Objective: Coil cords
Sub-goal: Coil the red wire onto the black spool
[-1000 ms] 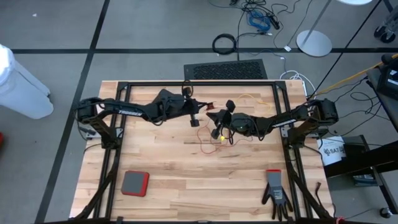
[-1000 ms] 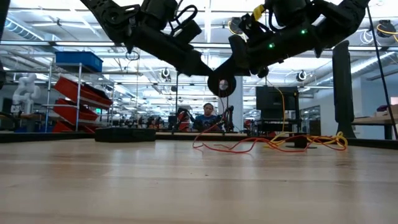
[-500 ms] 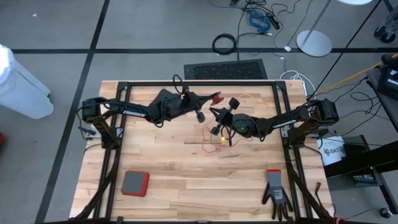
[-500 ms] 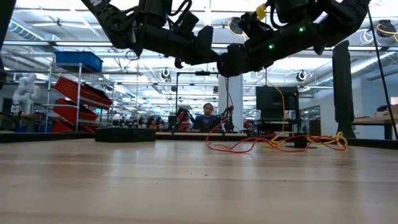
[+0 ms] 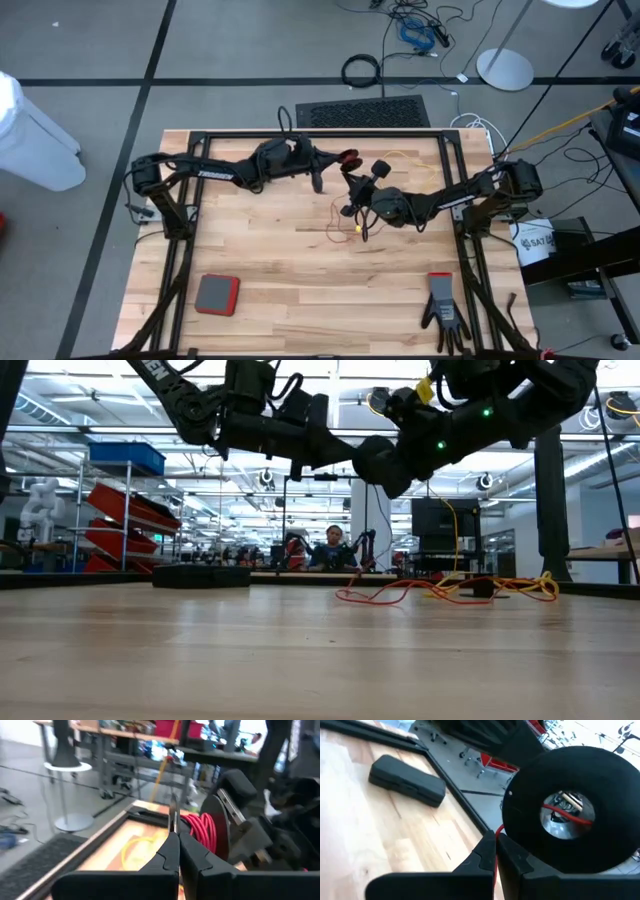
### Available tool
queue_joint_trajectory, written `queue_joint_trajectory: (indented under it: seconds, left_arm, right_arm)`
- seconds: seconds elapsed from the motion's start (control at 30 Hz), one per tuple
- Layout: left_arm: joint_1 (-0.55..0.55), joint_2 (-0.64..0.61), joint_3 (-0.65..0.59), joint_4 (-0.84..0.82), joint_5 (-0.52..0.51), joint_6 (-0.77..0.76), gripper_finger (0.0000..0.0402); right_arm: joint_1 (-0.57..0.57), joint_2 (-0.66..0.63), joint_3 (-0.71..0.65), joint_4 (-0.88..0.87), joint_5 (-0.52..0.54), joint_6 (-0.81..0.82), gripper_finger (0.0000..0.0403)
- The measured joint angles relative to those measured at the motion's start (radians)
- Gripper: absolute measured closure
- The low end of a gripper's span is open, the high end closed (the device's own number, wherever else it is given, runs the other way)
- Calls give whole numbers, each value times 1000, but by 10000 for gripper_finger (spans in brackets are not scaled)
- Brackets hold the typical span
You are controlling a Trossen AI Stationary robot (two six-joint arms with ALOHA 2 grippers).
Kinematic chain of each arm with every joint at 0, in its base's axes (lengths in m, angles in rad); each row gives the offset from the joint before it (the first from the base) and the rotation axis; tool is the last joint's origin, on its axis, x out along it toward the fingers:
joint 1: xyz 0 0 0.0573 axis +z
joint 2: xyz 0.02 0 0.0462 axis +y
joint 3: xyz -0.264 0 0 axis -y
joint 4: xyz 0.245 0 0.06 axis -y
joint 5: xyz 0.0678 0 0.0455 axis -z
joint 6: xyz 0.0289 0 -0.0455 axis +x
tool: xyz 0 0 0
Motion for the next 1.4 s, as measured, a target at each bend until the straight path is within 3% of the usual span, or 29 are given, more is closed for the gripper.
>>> queue_joint_trajectory:
  seconds: [0.17, 0.23, 0.5, 0.83, 1.4]
  left_arm:
    - [46, -43, 0, -129, 162, 57, 402]
    - [53, -69, 1, -200, 182, 100, 402]
    - [43, -155, 1, -419, 188, 253, 402]
    - [39, -189, 1, -550, 188, 335, 402]
    - [39, -202, 0, -689, 207, 401, 402]
  right_arm:
    - [-8, 0, -45, -8, -16, 36, 390]
    - [-20, 2, -67, -12, -59, 73, 382]
    - [-66, 1, -116, -2, -296, 170, 365]
    - [-76, 0, -129, -30, -404, 201, 364]
    - [-74, 0, -129, -97, -705, 265, 364]
